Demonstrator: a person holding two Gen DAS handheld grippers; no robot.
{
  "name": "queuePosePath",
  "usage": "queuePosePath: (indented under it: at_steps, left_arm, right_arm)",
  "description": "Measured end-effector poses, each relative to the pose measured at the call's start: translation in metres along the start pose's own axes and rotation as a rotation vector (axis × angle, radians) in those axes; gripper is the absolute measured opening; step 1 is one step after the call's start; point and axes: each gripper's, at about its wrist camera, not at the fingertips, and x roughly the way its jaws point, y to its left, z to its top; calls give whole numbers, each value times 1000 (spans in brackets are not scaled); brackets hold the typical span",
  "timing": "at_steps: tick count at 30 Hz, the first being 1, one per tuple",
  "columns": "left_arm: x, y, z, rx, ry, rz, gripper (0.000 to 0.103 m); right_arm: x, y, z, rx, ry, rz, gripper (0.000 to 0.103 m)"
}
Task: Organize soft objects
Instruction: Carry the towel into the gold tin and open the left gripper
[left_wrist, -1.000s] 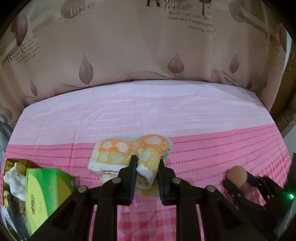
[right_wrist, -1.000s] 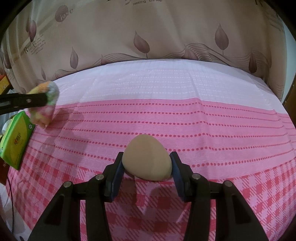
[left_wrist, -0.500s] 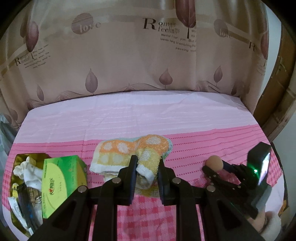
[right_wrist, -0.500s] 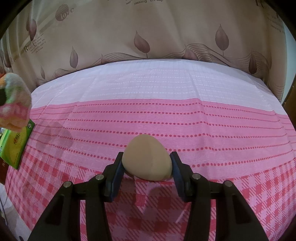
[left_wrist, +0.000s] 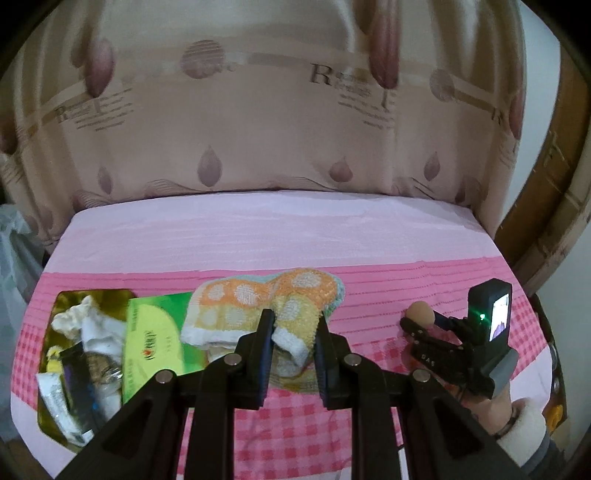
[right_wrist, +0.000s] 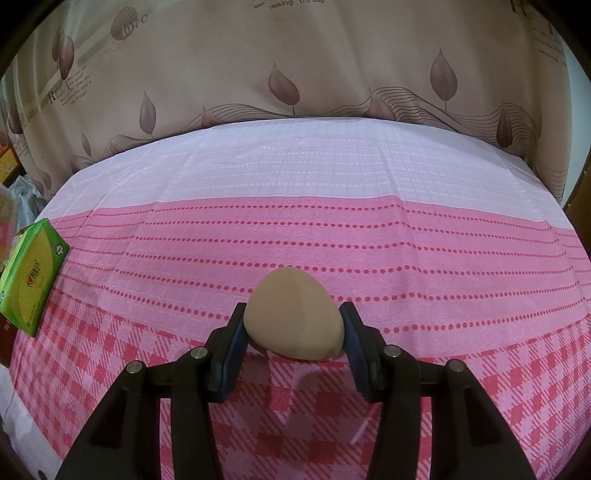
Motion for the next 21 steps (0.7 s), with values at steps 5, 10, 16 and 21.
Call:
queuePosePath:
  at_steps: [5, 10, 16, 21]
  left_arm:
    - [-20, 28, -1, -38, -32, 42, 20]
    - [-37, 66, 1, -89, -61, 114, 20]
    - [-45, 107, -1, -131, -64, 205, 20]
    - [-47, 136, -6, -153, -54, 275, 20]
  right_arm:
    - [1, -1, 0, -3, 0, -2, 47]
    - [1, 0, -1, -5, 1, -4, 47]
    - [2, 0, -1, -9, 1, -7, 47]
    - [2, 0, -1, -12, 2, -11, 47]
